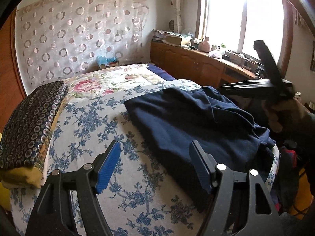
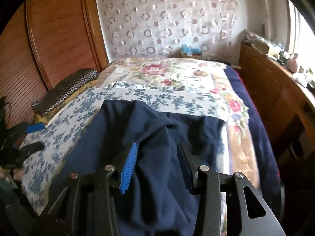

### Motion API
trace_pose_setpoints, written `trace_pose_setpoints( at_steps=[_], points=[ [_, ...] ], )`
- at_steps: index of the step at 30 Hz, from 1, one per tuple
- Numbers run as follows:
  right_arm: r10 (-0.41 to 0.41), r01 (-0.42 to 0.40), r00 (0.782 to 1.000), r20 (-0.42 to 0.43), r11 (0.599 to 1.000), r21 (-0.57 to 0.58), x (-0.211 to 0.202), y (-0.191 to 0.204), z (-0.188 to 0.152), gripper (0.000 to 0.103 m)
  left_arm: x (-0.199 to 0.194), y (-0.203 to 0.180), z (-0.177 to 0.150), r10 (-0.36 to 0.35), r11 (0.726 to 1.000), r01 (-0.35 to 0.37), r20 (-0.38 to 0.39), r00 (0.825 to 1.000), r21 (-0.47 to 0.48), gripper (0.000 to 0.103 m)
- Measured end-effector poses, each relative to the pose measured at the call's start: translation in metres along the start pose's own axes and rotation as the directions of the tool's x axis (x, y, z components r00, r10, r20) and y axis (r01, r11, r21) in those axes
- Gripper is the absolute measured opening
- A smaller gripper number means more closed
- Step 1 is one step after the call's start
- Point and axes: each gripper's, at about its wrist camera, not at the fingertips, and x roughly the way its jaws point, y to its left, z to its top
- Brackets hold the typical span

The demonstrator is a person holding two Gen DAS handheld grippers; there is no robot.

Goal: Fold small clothes

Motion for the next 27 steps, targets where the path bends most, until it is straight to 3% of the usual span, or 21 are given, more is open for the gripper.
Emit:
trace_pose_setpoints(
  at_steps=[3,9,11,12,18,21,23,24,26,27],
  points=[
    [0.004,-0.003,0.999,-0.043,0.999,0.038,0.032,-0.006,0.012,0.049,0.002,-0.003,0.003,-0.004,1.0,0.004,0.0,1.0,0.011,0.073],
    [0.012,0.001,0.989,-0.148,0.996,0.091,0.076,-0.021,0.026,0.049,0.01,-0.005,0.002,-0.008,1.0,0.008,-0.018,1.0,0.011,0.073],
    [0.037,-0.025,0.985,-0.167,0.997,0.075,0.079,-0.022,0.025,0.028,0.011,-0.005,0.0,-0.011,1.0,0.011,-0.023,1.0,0.012,0.073],
    [0.041,-0.032,0.986,-0.164,0.998,0.056,0.075,-0.018,0.028,0.008,0.011,-0.006,-0.001,-0.012,1.0,0.012,-0.025,1.0,0.011,0.073],
    [-0.001,0.002,0.999,-0.048,1.0,0.009,0.021,-0.021,0.047,0.006,0.013,-0.012,-0.004,-0.03,0.999,0.03,-0.035,0.999,0.012,0.073],
    [-0.101,0.102,0.995,-0.023,0.994,0.027,0.007,-0.036,0.06,0.006,0.013,-0.018,-0.006,-0.043,0.999,0.044,-0.04,0.998,0.019,0.073],
    [-0.245,0.246,0.969,-0.033,0.969,0.03,0.007,-0.048,0.062,0.006,0.013,-0.023,-0.008,-0.051,0.998,0.052,-0.044,0.998,0.026,0.073],
    [-0.301,0.302,0.953,-0.043,0.953,0.018,0.01,-0.052,0.061,0.011,0.014,-0.025,-0.009,-0.053,0.998,0.054,-0.048,0.997,0.031,0.073],
    [-0.408,0.409,0.911,-0.057,0.913,0.008,0.013,-0.062,0.054,0.03,0.016,-0.028,-0.011,-0.055,0.998,0.057,-0.056,0.997,0.035,0.073],
    [-0.414,0.415,0.909,-0.057,0.91,0.013,0.013,-0.064,0.049,0.043,0.017,-0.029,-0.012,-0.055,0.998,0.057,-0.06,0.997,0.036,0.073]
  ],
)
